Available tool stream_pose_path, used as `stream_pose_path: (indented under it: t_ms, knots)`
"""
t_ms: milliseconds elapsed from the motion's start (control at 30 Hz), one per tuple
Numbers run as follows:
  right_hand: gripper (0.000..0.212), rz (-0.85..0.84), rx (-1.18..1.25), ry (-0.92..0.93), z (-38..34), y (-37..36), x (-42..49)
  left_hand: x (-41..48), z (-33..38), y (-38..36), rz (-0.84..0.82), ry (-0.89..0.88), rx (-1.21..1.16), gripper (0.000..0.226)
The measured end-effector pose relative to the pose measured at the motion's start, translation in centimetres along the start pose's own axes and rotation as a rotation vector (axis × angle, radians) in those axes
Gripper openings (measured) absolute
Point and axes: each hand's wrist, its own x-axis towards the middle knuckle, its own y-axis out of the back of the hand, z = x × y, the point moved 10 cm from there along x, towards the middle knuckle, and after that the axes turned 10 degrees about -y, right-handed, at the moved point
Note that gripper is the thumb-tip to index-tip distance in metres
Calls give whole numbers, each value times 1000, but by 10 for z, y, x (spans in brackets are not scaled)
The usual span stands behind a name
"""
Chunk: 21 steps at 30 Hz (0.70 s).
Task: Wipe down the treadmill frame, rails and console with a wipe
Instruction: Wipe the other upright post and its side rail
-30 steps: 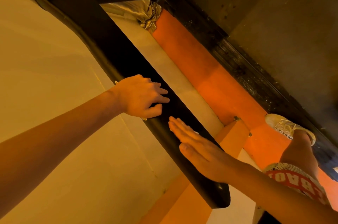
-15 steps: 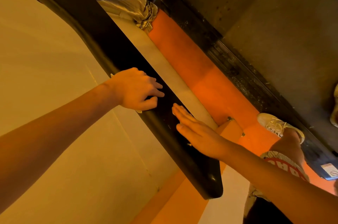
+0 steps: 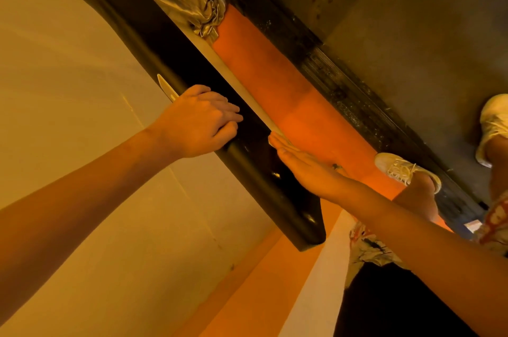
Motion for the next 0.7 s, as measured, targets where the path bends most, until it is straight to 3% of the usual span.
stream_pose_path:
  t_ms: [300,533,700]
  knots:
    - [48,-53,-18,48,-17,-24,-21,1,-2,5,167,30,16,58]
    - [53,7,-82,15,-25,-18,-16,3,-1,6,150,26,25,59]
    - [52,-42,-71,-3,-8,-34,-46,1,2,7,183,7,15,59]
